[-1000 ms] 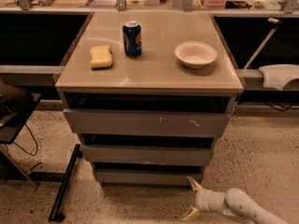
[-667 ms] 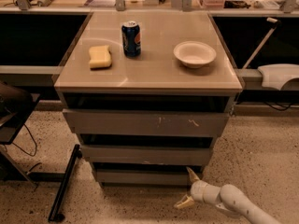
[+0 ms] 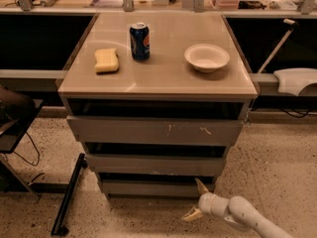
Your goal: Open bottom drawer
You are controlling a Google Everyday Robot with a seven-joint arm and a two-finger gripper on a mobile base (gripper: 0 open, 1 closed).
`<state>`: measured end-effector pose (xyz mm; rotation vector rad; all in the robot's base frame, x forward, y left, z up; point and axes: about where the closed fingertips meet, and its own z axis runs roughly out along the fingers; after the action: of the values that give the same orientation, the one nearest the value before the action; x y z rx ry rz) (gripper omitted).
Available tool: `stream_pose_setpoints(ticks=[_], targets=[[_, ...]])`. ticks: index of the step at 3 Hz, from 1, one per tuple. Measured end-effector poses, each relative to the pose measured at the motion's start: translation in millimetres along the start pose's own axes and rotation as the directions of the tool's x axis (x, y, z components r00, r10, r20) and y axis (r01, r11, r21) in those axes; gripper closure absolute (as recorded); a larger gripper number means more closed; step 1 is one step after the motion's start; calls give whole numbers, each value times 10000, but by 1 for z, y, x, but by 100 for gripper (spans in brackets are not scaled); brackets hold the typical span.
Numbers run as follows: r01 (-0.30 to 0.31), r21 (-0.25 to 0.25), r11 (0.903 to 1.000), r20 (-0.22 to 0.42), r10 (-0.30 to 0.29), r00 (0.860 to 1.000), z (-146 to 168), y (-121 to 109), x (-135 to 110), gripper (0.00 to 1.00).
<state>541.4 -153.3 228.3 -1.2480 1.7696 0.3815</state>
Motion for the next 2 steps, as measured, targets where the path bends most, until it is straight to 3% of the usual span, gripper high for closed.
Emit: stream_pose_setpoints(ticks=[1, 2], targets=[[-141, 310, 9994, -366, 152, 9992, 52, -3, 10, 0], [-517, 1275, 9905, -641, 602, 9961, 106, -22, 4, 0]])
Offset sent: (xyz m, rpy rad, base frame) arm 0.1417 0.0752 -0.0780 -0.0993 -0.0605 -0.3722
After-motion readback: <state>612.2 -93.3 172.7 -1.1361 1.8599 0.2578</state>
